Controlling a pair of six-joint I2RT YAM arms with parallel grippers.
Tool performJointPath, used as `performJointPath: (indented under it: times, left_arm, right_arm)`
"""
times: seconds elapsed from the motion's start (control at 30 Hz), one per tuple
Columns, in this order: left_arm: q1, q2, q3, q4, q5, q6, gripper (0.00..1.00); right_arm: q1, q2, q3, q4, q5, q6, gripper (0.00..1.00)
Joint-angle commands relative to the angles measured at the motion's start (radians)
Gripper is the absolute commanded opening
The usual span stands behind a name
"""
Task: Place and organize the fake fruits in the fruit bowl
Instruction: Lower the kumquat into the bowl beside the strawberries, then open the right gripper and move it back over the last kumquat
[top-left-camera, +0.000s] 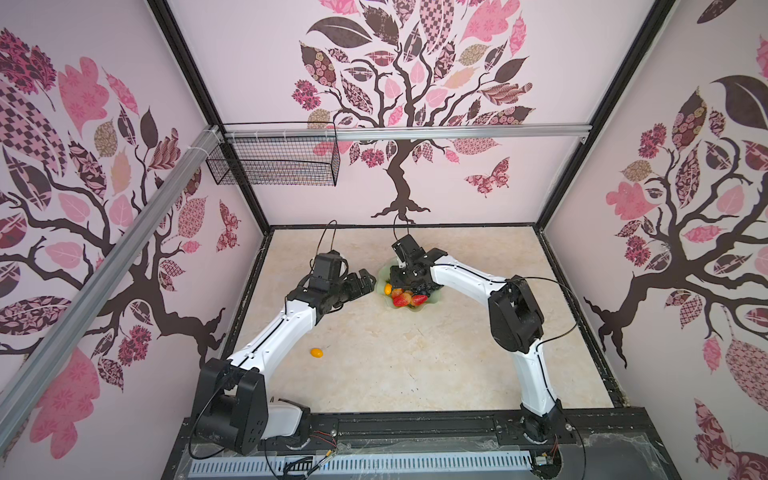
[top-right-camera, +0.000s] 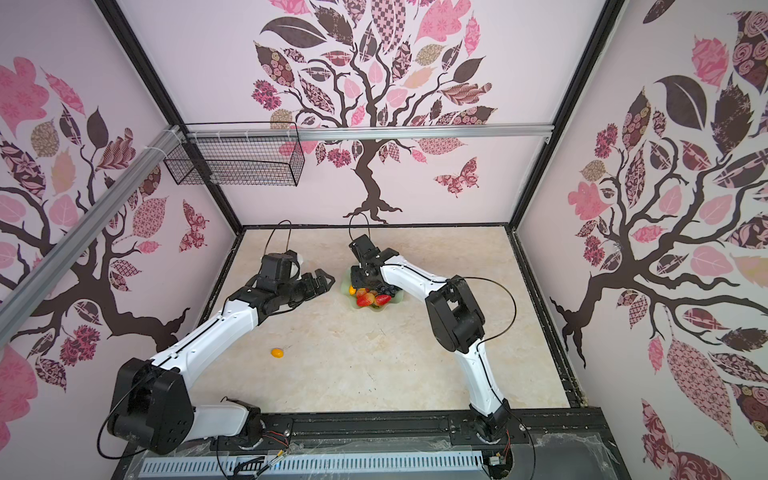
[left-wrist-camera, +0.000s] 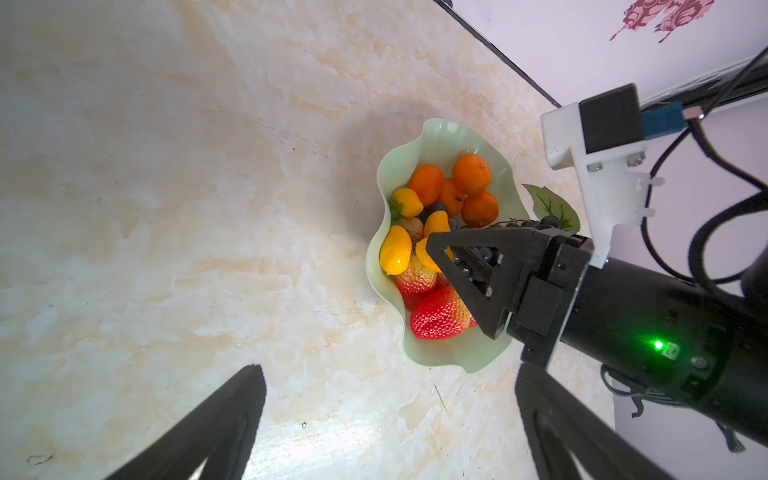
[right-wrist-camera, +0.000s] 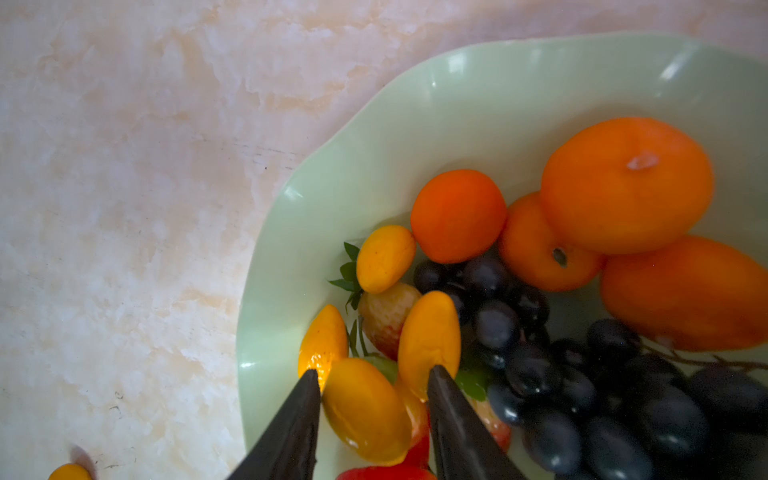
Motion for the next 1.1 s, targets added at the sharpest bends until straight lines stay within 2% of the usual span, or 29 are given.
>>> performJointPath:
  times: [0.0, 0.27, 0.53, 0.63, 0.9, 1.07]
  left_arm:
    - [0.007, -0.030, 0.009, -0.014, 0.011, 0.019, 0.98]
    - [0.018, -0.079, 0.030, -0.091, -0.003, 0.033, 0.98]
    - [0.063, -0.251, 0.051, -0.302, -0.149, 0.068, 0.98]
    - [0.139, -0.314, 0.038, -0.378, -0.162, 0.052, 0.98]
    - [0.446, -0.449, -0.018, -0.483, -0.043, 0.048, 0.98]
    - [0.578, -0.503, -0.035, -0.533, -0.008, 0.049, 0.98]
  right_arm:
    - [0.004, 0.012, 0.047, -0.029, 0.007, -0.012, 0.47]
    - [0.007, -0.056, 0.052, -0.043, 0.027, -0.020, 0.49]
    - [0.095, -0.168, -0.019, 0.009, 0.059, -0.029, 0.50]
    - [0.158, -0.169, -0.029, 0.024, 0.066, -0.022, 0.50]
    - [0.289, -0.092, 0.030, 0.040, 0.048, 0.003, 0.50]
    - [0.366, -0.014, 0.109, 0.025, 0.041, -0.014, 0.50]
